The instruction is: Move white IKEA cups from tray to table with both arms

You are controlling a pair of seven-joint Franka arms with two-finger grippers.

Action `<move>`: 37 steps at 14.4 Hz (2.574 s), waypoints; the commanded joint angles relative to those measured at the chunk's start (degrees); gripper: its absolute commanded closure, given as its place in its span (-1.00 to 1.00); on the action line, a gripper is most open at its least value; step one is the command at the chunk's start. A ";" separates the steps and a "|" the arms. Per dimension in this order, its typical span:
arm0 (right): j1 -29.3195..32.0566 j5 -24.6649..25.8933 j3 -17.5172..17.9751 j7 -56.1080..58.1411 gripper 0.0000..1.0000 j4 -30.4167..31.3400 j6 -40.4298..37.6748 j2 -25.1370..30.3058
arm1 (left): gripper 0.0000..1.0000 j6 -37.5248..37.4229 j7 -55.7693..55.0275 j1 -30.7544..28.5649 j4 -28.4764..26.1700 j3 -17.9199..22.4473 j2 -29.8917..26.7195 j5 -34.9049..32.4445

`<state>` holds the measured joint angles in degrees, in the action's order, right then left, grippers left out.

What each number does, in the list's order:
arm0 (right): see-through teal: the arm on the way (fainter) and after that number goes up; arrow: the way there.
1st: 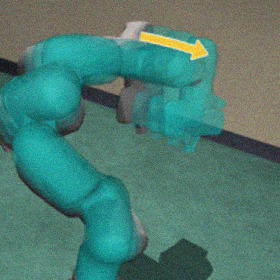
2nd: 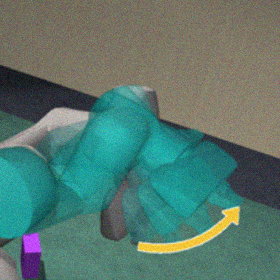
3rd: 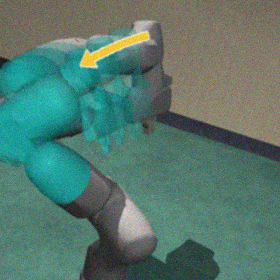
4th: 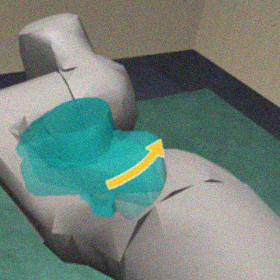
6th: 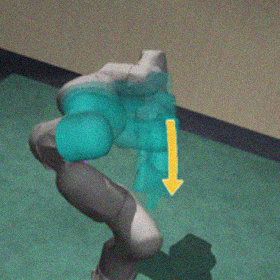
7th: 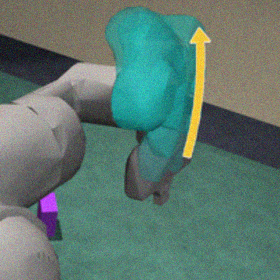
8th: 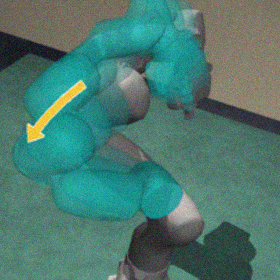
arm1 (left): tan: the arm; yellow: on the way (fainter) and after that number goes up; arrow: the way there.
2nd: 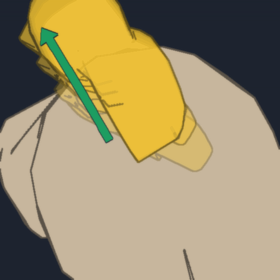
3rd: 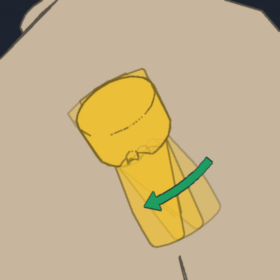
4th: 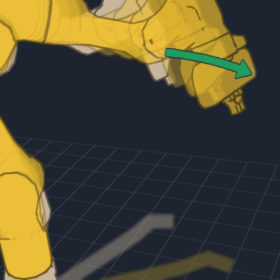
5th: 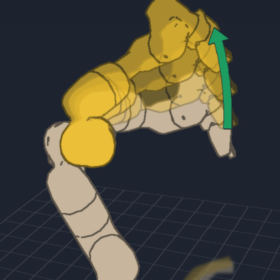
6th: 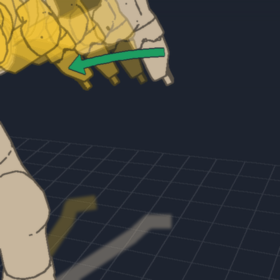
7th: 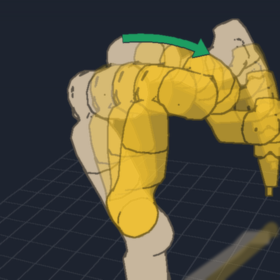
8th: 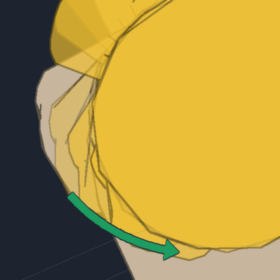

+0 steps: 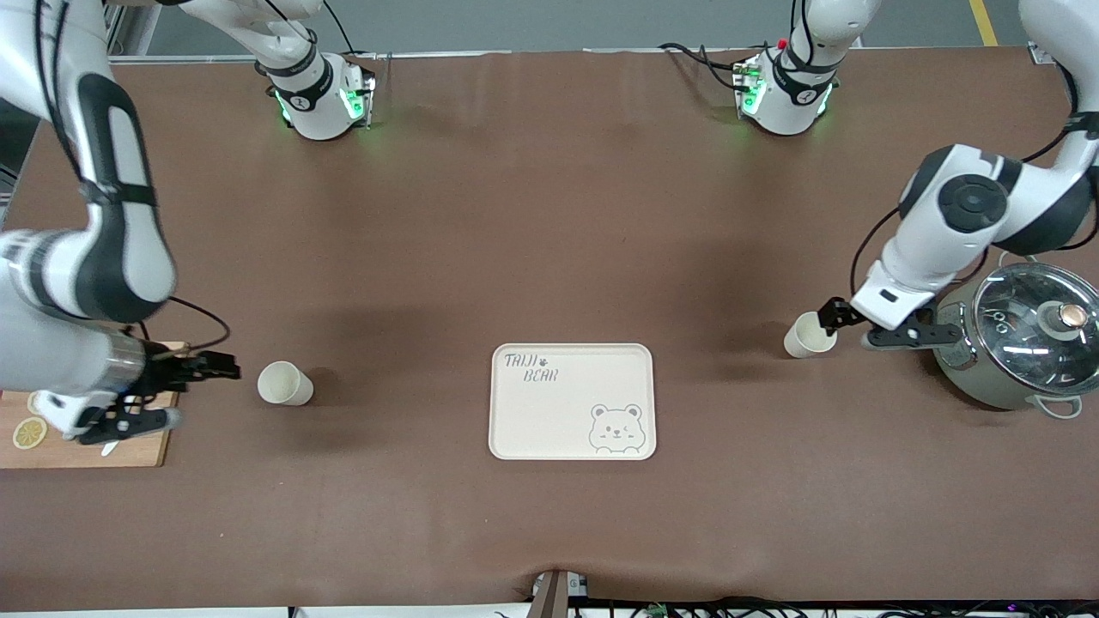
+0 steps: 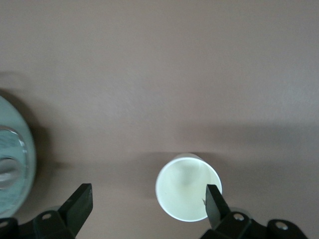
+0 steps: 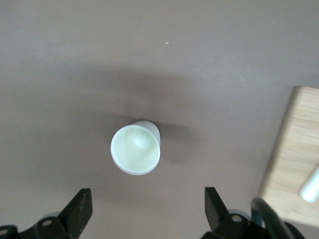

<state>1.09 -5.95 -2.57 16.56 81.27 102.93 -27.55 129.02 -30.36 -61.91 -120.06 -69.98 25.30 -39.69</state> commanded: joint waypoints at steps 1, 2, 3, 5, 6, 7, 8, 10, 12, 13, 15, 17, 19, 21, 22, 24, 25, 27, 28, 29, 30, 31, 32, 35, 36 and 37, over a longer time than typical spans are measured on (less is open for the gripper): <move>0.41 2.34 0.11 -1.86 -1.00 -0.94 -5.89 8.35 | -1.00 -6.58 3.38 -0.06 7.71 -1.38 1.24 3.56; 0.41 2.79 0.20 -5.01 -1.00 -0.85 -8.17 11.43 | -1.00 -7.11 3.29 1.25 10.17 -1.21 1.94 4.96; 0.41 2.79 0.28 -8.35 -1.00 -0.85 -10.97 13.90 | -1.00 -7.29 2.94 2.48 12.46 -0.86 2.64 6.10; 0.32 3.31 0.29 -10.32 -1.00 -0.59 -13.02 16.99 | -1.00 -9.65 3.02 4.85 17.55 -0.51 4.05 9.00; 0.49 4.01 0.20 -10.06 -1.00 -0.67 -13.11 17.26 | -1.00 -13.24 3.29 7.91 22.19 0.80 5.88 9.62; 0.58 4.37 0.11 -9.88 -1.00 -0.67 -13.11 17.35 | -1.00 -18.06 3.29 12.47 27.80 3.34 7.73 9.37; 0.67 4.37 -0.06 -9.88 -1.00 -0.67 -13.11 17.35 | -1.00 -22.98 3.46 17.91 33.69 6.93 8.88 9.19; 0.76 4.37 -0.68 -9.53 -1.00 -0.67 -13.20 17.35 | -1.00 -28.37 4.69 24.88 40.05 13.27 8.98 9.98; 0.94 4.37 -0.77 -9.44 -1.00 -0.67 -13.20 17.97 | -1.00 -28.92 5.14 25.87 42.00 13.64 8.98 10.77; 1.02 4.37 -0.68 -9.44 -1.00 -0.67 -13.20 17.97 | -1.00 -29.26 5.14 28.48 42.88 15.21 8.63 11.55; 1.02 4.28 -0.68 -9.53 -1.00 -0.67 -13.55 17.97 | -1.00 -34.25 5.92 41.18 48.22 28.95 6.97 15.75; 1.11 4.28 -0.77 -9.44 -1.00 -0.67 -13.55 17.97 | -1.00 -35.33 9.51 50.00 49.66 41.89 3.20 25.22; 1.11 4.37 -0.68 -9.44 -1.00 -0.67 -13.55 17.97 | -1.00 -36.12 14.34 60.70 49.31 58.29 -3.03 35.59; 1.02 4.28 -0.68 -9.53 -1.00 -0.67 -13.55 17.97 | -1.00 -40.32 19.35 70.13 48.60 72.31 -6.92 40.46; 1.02 4.37 -0.68 -9.53 -1.00 -0.67 -13.46 17.97 | -1.00 -41.04 21.03 70.78 48.60 72.79 -7.97 41.00; 1.02 4.28 -0.68 -9.53 -1.00 -0.67 -13.55 17.97 | -1.00 -41.40 21.83 70.17 48.69 72.80 -9.12 41.53; 0.94 4.28 -0.68 -9.53 -1.00 -0.67 -13.46 17.97 | -1.00 -41.40 21.84 69.65 48.69 72.80 -9.30 42.84; 1.02 4.28 -0.68 -9.53 -1.00 -0.67 -13.46 17.88 | -1.00 -41.31 23.23 69.64 48.86 74.02 -9.30 44.78; 1.02 4.28 -0.68 -9.53 -1.00 -0.67 -13.46 17.88 | -1.00 -41.31 26.11 69.73 48.87 75.24 -9.39 45.05; 1.02 4.28 -0.68 -9.53 -1.00 -0.67 -13.46 17.88 | -1.00 -41.40 28.40 69.29 48.87 75.43 -9.48 45.66; 1.02 4.28 -0.68 -9.53 -1.00 -0.59 -13.46 17.88 | -1.00 -41.40 29.64 68.85 48.78 75.43 -9.91 45.84; 0.94 4.28 -0.68 -9.53 -1.00 -0.59 -13.46 17.88 | -1.00 -41.40 29.92 67.63 48.69 75.00 -10.18 45.84; 0.94 4.28 -0.68 -9.53 -1.00 -0.59 -13.46 17.79 | -1.00 -41.40 29.49 66.75 48.69 73.17 -10.53 45.49; 0.68 4.20 -0.59 -9.62 -1.00 -0.50 -13.46 17.70 | -1.00 -43.75 28.78 66.83 48.60 71.74 -13.51 45.40; 0.67 4.20 -0.59 -9.62 -1.00 -0.50 -13.37 17.70 | -1.00 -45.94 28.78 66.83 48.60 71.57 -14.91 45.23; 0.59 4.28 -0.59 -9.62 -1.00 -0.59 -13.03 17.53 | -1.00 -47.97 28.08 66.92 48.60 70.35 -15.89 45.14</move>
<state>1.20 -2.13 -3.95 7.47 80.11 89.47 -10.60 84.44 -1.71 5.24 -70.53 1.77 12.85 4.72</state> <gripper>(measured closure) 0.000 0.000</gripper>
